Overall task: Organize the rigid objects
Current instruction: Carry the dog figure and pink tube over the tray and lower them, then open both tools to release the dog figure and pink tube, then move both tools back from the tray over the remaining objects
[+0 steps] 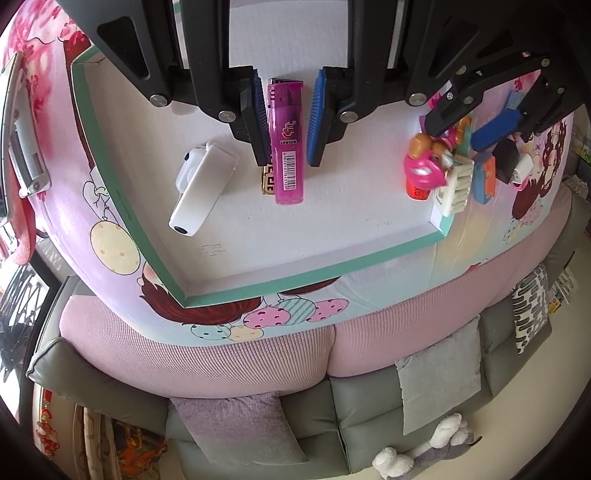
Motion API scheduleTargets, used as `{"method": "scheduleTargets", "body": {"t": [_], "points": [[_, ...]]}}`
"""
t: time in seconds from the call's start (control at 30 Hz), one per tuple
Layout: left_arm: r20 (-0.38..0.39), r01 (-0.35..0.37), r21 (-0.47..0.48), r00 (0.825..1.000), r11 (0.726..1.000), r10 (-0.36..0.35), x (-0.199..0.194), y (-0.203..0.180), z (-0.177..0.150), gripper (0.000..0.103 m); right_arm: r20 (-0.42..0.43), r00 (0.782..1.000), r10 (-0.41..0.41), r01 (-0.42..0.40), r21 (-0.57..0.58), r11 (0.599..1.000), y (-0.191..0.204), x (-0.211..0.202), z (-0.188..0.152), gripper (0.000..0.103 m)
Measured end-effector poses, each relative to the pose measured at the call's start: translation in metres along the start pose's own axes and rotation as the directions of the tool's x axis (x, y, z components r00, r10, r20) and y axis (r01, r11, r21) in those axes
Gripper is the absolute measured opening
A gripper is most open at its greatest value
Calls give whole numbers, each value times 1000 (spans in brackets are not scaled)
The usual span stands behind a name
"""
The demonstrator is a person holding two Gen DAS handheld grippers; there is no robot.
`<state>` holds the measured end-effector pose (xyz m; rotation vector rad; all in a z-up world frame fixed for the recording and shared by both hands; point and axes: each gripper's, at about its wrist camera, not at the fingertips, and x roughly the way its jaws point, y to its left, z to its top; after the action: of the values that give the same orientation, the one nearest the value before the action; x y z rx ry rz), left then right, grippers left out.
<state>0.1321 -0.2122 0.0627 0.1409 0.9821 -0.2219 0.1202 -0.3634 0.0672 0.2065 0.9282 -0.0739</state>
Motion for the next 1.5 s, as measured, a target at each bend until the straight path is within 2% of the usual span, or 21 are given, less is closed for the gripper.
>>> {"method": "scheduleTargets", "body": {"t": [0.3, 0.43, 0.6, 0.7, 0.8, 0.87, 0.93, 0.97, 1.0, 1.17, 1.27, 1.33, 1.37, 1.4, 1.5], "points": [[47, -24, -35, 999, 999, 25, -16, 14, 4, 62, 33, 999, 12, -12, 20, 1000, -4, -8, 3, 25], [91, -36, -93, 995, 995, 44, -26, 27, 7, 62, 38, 999, 26, -27, 14, 1000, -1, -9, 3, 25], [96, -67, -166, 992, 984, 84, -27, 46, 7, 62, 26, 999, 24, -24, 6, 1000, 1, -6, 2, 26], [95, -86, -197, 990, 977, 106, -25, 52, 7, 62, 14, 1000, 21, -21, -2, 1000, 3, -1, 2, 36], [87, -105, -227, 988, 968, 128, -24, 58, 6, 63, 13, 1000, 23, -23, -17, 1000, 7, -1, 2, 37], [84, -118, -236, 987, 965, 141, -23, 61, 5, 63, 17, 999, 27, -27, -24, 999, 9, -2, 2, 43], [76, -129, -237, 986, 963, 151, -22, 62, 5, 72, 24, 999, 25, -24, -27, 999, 10, -3, 2, 58], [77, -137, -242, 984, 961, 159, -21, 63, 5, 85, 27, 999, 25, -25, -26, 999, 10, -3, 2, 59], [78, -142, -250, 983, 958, 166, -20, 64, 5, 87, 28, 999, 28, -27, -25, 999, 10, -4, 2, 59], [87, -160, -291, 977, 943, 192, -22, 73, 3, 88, 18, 1000, 19, -18, -29, 999, 11, 1, 3, 71], [96, -180, -321, 971, 930, 221, -24, 80, 2, 88, 19, 1000, 16, -15, -40, 999, 12, 2, 2, 82], [103, -183, -336, 968, 924, 229, -26, 83, 1, 94, 31, 999, 19, -18, -41, 999, 13, 1, 3, 93], [105, -186, -343, 966, 921, 234, -27, 84, 1, 100, 38, 999, 20, -19, -41, 999, 13, -1, 3, 96], [109, -188, -349, 965, 918, 239, -27, 85, 1, 100, 44, 999, 22, -20, -41, 999, 14, -2, 4, 102], [108, -199, -359, 962, 912, 252, -28, 87, 0, 100, 57, 998, 29, -27, -35, 999, 13, -4, 4, 103]]}}
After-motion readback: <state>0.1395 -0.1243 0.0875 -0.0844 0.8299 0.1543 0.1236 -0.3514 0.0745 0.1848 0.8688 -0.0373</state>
